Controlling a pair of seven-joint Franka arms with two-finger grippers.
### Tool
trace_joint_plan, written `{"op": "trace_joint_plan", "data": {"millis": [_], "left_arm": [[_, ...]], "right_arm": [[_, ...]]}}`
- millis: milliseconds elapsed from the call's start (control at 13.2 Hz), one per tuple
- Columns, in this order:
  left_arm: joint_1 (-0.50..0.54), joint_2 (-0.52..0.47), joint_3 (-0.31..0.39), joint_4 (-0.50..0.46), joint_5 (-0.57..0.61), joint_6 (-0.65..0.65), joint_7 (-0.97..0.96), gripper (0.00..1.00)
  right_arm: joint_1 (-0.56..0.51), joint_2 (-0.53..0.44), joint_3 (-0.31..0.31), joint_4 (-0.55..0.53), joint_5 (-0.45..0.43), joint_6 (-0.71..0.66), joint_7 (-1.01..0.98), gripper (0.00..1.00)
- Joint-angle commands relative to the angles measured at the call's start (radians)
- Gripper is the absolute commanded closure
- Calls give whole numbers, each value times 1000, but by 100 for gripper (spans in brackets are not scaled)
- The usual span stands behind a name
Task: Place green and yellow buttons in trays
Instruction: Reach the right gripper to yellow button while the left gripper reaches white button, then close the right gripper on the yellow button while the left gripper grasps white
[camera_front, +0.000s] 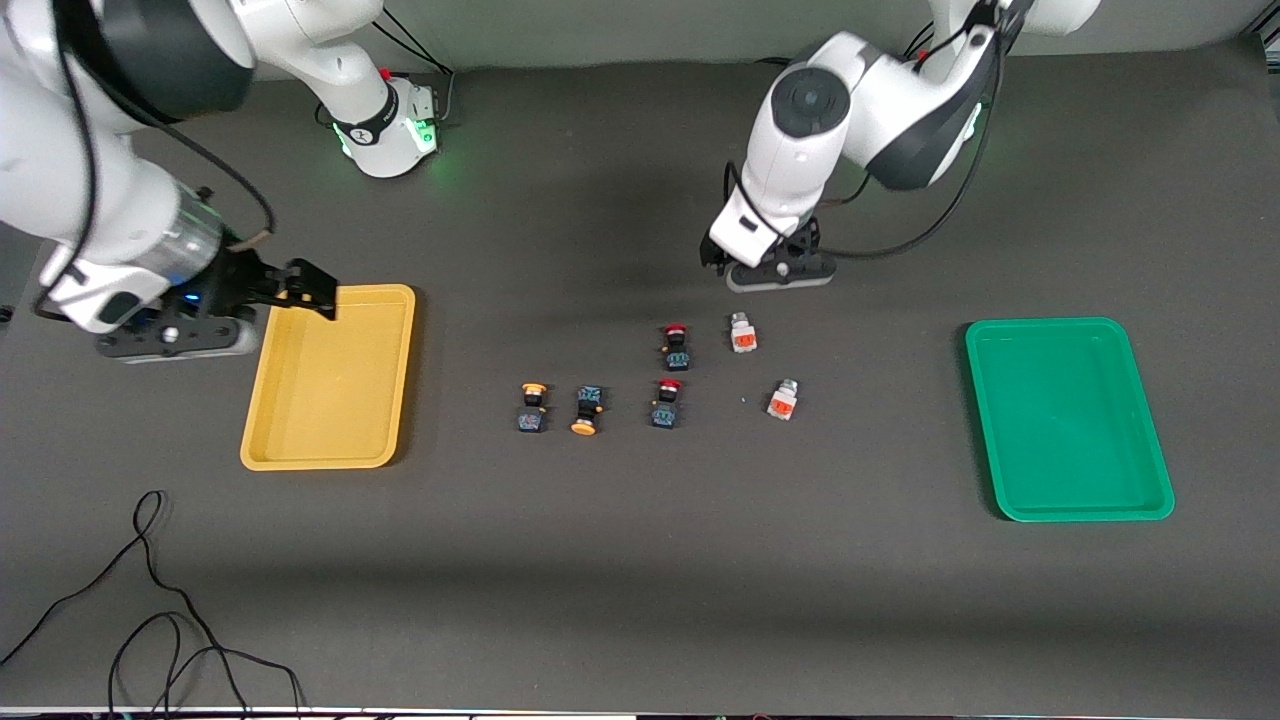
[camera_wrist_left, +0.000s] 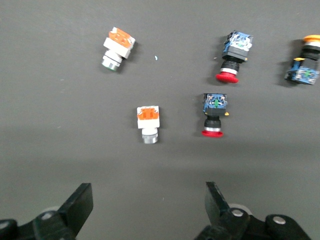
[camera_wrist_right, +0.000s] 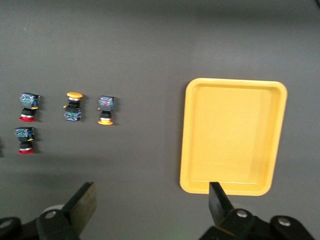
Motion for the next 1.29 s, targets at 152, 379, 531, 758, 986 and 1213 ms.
{"op": "trace_joint_plan", "data": {"millis": [152,379,531,758,986,1213], "left_arm": [[-8,144,7,-17,88,142,-22,0],[1,207,9,-39,112,228,-22,0],[3,249,12,-40,140,274,-21,0],[1,307,14,-57,155,353,-22,0],[3,348,17,-54,155,389,-29,0],[1,349,30,-54,155,390,-29,9]], "right_arm": [[96,100,-9,-25,21,102,107,0],[137,161,-7,-108,22,263,178,0],[145,245,-7,-111,37,334,180,0],[148,340,-7,-111,105,417,178,0],[193,431,-10,-115,107,495,204,0],[211,489,-10,-116,107,559,245,0]]}}
